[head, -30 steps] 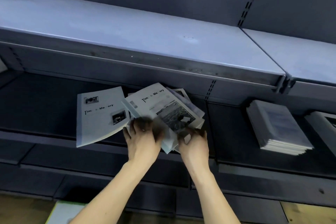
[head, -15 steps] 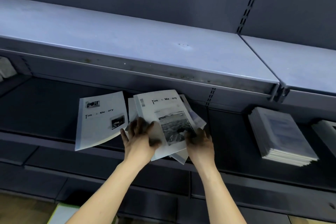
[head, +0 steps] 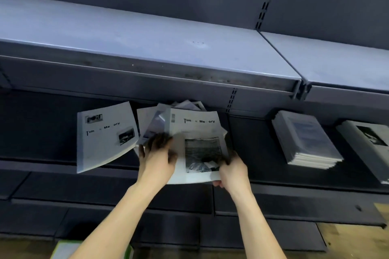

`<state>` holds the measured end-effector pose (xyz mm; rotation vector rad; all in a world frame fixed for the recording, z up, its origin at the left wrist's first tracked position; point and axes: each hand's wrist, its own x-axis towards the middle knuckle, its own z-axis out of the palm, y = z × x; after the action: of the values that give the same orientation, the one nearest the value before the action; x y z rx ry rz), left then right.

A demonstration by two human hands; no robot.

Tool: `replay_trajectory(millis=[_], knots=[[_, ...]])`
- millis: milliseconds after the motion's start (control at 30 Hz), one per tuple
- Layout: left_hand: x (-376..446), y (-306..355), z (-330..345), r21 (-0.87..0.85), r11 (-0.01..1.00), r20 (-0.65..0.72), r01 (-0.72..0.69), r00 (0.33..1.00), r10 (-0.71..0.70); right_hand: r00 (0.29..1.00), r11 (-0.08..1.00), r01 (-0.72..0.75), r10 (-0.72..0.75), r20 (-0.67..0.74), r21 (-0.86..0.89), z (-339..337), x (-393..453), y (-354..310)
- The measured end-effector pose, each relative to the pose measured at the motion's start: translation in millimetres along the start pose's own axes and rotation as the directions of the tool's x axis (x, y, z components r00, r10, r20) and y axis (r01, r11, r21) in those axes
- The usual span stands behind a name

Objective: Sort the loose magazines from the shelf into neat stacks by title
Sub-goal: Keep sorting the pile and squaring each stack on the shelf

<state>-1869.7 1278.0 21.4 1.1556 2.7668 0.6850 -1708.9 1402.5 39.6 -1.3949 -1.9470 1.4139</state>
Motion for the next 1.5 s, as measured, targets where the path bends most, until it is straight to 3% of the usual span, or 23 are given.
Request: replay_trajectory(millis=[133, 433, 867, 1200, 1500], knots=[[-3, 0, -3, -0.092, 0.995, -0.04, -0.035, 0.999, 0.031, 0.994, 0.987, 0.056, -0.041, -0.098, 0.152, -10, -20, 4], [-7, 25, 2, -0.1, 0.975, -0.008, -0.198, 0.98, 0.198, 0.948, 0.937, 0.007, 0.105, -0.301, 0.349, -33, -58, 29], [-37, 104, 29, -0.065, 0.912, 0.16, -0.406, 0.897, 0.411, 0.805, 0.901, 0.032, 0.234, -0.546, 0.433, -109, -107, 81], [-86, 203, 61, -0.094, 0.858, 0.221, -0.505, 0.83, 0.512, 0.73, 0.858, 0.058, 0.313, -0.608, 0.51, -195, -133, 135], [-130, 282, 96, -0.064, 0.841, 0.21, -0.538, 0.816, 0.538, 0.734, 0.859, 0.068, 0.301, -0.609, 0.507, -276, -147, 184]])
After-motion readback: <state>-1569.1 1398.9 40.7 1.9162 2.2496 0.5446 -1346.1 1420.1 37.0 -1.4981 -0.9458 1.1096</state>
